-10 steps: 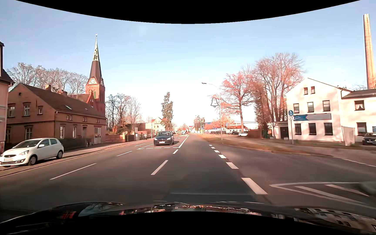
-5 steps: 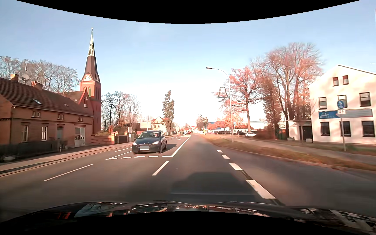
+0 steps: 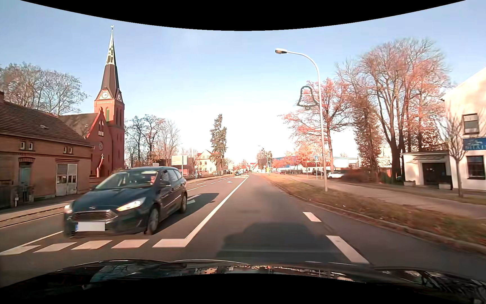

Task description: Follow the waypoints while adhering to traffic rules and regulations

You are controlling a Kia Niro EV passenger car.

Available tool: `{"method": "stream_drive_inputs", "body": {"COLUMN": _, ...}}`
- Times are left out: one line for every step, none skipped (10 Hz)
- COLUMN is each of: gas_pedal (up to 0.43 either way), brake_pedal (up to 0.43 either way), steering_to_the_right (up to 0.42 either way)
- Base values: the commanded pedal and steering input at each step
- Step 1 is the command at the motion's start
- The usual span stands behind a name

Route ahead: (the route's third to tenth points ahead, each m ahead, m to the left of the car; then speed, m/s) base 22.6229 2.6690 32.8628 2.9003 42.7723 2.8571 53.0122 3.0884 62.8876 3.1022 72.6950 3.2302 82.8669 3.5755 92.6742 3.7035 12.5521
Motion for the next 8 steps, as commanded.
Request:
{"method": "stream_drive_inputs", "body": {"gas_pedal": 0.118, "brake_pedal": 0.000, "steering_to_the_right": -0.007}}
{"method": "stream_drive_inputs", "body": {"gas_pedal": 0.118, "brake_pedal": 0.000, "steering_to_the_right": -0.007}}
{"method": "stream_drive_inputs", "body": {"gas_pedal": 0.118, "brake_pedal": 0.000, "steering_to_the_right": -0.007}}
{"method": "stream_drive_inputs", "body": {"gas_pedal": 0.118, "brake_pedal": 0.000, "steering_to_the_right": -0.007}}
{"method": "stream_drive_inputs", "body": {"gas_pedal": 0.118, "brake_pedal": 0.000, "steering_to_the_right": -0.007}}
{"method": "stream_drive_inputs", "body": {"gas_pedal": 0.118, "brake_pedal": 0.000, "steering_to_the_right": -0.007}}
{"method": "stream_drive_inputs", "body": {"gas_pedal": 0.118, "brake_pedal": 0.000, "steering_to_the_right": -0.006}}
{"method": "stream_drive_inputs", "body": {"gas_pedal": 0.118, "brake_pedal": 0.000, "steering_to_the_right": -0.006}}
